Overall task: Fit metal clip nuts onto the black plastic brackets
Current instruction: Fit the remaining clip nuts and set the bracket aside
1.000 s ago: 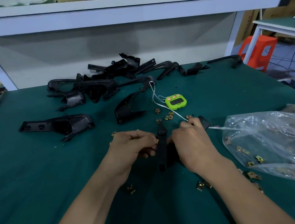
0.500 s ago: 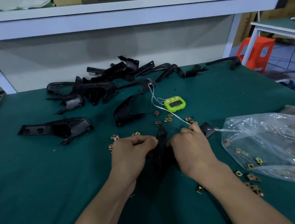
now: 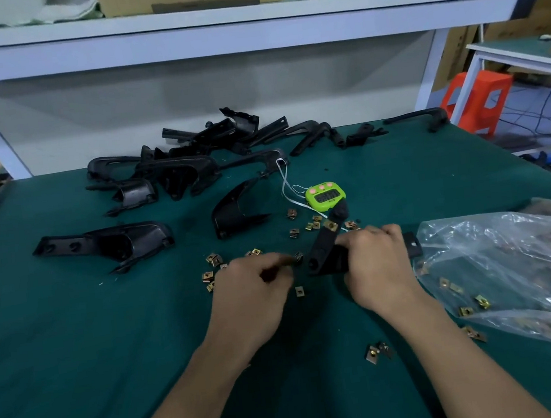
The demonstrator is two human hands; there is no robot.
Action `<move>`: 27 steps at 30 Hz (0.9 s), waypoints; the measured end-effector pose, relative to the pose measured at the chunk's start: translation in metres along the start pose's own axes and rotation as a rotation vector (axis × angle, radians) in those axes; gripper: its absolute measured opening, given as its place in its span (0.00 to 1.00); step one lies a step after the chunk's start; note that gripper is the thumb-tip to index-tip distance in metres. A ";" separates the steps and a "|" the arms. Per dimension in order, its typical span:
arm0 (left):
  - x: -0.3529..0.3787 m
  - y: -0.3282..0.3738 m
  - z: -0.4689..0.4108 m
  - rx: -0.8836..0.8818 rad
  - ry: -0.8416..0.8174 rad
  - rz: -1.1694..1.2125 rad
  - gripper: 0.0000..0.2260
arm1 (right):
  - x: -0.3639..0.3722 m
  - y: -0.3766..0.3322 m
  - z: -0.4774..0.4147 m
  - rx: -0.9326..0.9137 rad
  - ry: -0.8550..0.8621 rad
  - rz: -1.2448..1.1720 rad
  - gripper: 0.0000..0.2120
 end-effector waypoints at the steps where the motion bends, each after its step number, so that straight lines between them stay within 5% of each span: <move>1: 0.003 0.000 0.001 0.045 -0.045 -0.113 0.10 | -0.001 0.004 0.000 0.009 0.006 -0.015 0.24; 5: 0.019 -0.001 0.002 0.151 -0.193 -0.333 0.09 | 0.002 0.010 -0.002 0.025 0.001 -0.049 0.26; 13: 0.019 -0.005 -0.003 0.210 -0.028 -0.383 0.11 | 0.005 0.005 0.000 0.000 -0.016 -0.131 0.25; 20: 0.020 -0.007 -0.004 0.241 -0.046 -0.413 0.04 | 0.007 0.003 0.000 0.000 -0.014 -0.155 0.26; 27: 0.018 0.002 0.002 0.235 0.026 -0.477 0.10 | 0.009 0.003 0.001 -0.004 -0.033 -0.226 0.21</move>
Point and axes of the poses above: each hand's wrist, its own z-axis away from the middle knuckle, its own x-axis out of the palm, y = z × x, the point moved 6 cm from there along -z, towards the middle knuckle, and after that the axes turned 11 degrees about -z, right-handed, at the moved point
